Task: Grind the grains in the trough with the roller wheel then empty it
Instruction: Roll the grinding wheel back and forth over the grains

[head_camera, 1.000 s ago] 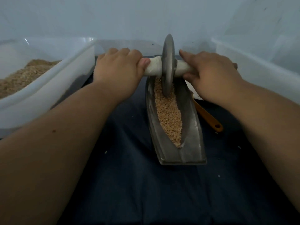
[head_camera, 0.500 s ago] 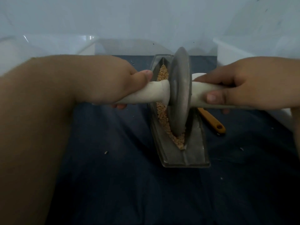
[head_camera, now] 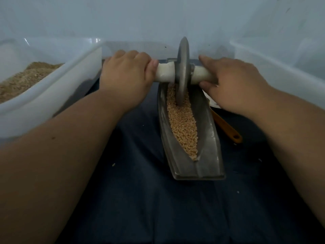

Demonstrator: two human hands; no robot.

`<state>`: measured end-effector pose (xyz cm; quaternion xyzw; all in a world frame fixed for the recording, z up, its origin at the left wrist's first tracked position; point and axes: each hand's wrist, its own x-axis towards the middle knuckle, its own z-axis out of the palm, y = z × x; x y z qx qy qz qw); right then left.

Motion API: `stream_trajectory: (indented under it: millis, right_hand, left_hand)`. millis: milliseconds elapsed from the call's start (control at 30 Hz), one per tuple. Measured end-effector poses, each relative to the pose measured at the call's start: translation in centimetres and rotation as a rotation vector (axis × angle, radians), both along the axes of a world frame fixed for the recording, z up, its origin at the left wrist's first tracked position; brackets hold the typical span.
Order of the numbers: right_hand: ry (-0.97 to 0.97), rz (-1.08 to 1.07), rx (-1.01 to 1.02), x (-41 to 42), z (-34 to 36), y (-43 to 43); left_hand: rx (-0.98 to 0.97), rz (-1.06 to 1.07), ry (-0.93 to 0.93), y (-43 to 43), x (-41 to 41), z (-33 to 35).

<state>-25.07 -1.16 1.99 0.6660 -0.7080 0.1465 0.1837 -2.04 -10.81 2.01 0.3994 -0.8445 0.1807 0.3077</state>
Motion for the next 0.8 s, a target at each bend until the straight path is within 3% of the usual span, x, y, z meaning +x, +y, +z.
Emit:
stream_trajectory:
  millis: [133, 267, 333, 500, 567, 700, 800]
  right_hand:
    - [-0.114, 0.082, 0.173, 0.3, 2.1, 2.2]
    - [-0.207, 0.192, 0.475, 1.5, 5.4, 5.7]
    - [-0.217, 0.251, 0.538, 1.6, 6.2, 6.9]
    - [-0.211, 0.256, 0.542, 1.5, 5.9, 6.7]
    - [-0.212, 0.228, 0.413, 1.4, 4.7, 5.5]
    - [-0.090, 0.056, 0.038, 0.5, 1.2, 1.4]
    - [0.042, -0.019, -0.064, 0.3, 0.2, -0.6]
  left_hand:
    - [0.247, -0.028, -0.165, 1.4, 0.7, 2.2]
    - [0.645, -0.166, -0.308, 3.5, 2.7, 4.9]
    - [0.714, -0.216, -0.399, 4.4, 3.7, 5.8]
    - [0.566, -0.186, -0.496, 4.1, 3.7, 5.3]
    - [0.483, -0.134, -0.440, 2.9, 2.9, 3.9]
    - [0.088, 0.102, -0.208, 0.8, 0.5, 0.7]
    - [0.028, 0.156, -0.126, -0.1, -0.6, -0.2]
